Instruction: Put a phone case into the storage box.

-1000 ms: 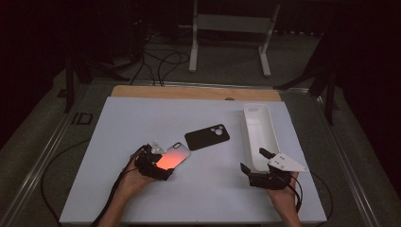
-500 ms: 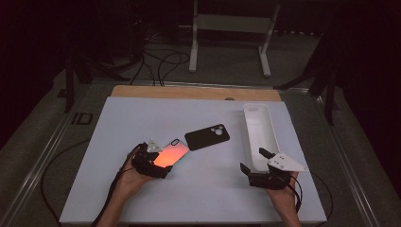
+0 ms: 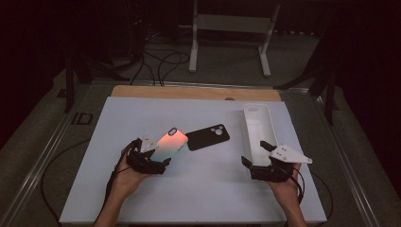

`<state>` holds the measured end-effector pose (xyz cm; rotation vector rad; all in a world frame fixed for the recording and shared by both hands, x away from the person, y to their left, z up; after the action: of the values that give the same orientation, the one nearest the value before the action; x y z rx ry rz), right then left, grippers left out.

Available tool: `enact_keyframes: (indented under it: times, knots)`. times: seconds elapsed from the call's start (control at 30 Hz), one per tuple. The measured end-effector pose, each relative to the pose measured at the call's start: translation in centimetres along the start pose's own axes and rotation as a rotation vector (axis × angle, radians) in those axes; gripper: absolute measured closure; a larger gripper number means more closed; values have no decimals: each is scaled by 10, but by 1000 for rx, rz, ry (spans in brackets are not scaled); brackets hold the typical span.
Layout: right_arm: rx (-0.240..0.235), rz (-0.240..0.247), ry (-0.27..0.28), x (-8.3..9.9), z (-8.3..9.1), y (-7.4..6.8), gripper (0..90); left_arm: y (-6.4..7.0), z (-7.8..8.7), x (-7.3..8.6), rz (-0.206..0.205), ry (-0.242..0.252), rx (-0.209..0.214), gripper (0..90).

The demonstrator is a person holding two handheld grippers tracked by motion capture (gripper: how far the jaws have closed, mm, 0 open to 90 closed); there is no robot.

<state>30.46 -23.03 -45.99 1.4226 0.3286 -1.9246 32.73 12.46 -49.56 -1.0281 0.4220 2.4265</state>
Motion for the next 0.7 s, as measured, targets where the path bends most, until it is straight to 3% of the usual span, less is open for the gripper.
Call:
enact_keyframes:
  times: [0.13, 0.27, 0.47, 0.7]
  knots:
    - [-26, -3, 9, -18, -4, 5, 95, 12, 8, -11, -30, 45, 11, 171]
    - [-89, -31, 19, -39, -13, 4, 94, 23, 14, -20, -56, 77, 24, 171]
    - [-140, -40, 10, -52, -29, -3, 95, 32, 20, -29, -84, 129, 28, 171]
    - [-198, -41, -22, -62, -50, -15, 95, 36, 20, -32, -98, 148, 37, 171]
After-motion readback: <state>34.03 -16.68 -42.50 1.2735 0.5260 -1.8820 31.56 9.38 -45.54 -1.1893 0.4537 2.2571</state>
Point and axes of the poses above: each handheld gripper's, and its own axes: z roughly backward along the jaws, x roughly out of its underside, y roughly to its right, the point moved 5 cm from there along -z, roughly forward along the jaws, and after that the axes turned 12 degrees about z, right-handed, at the moved point
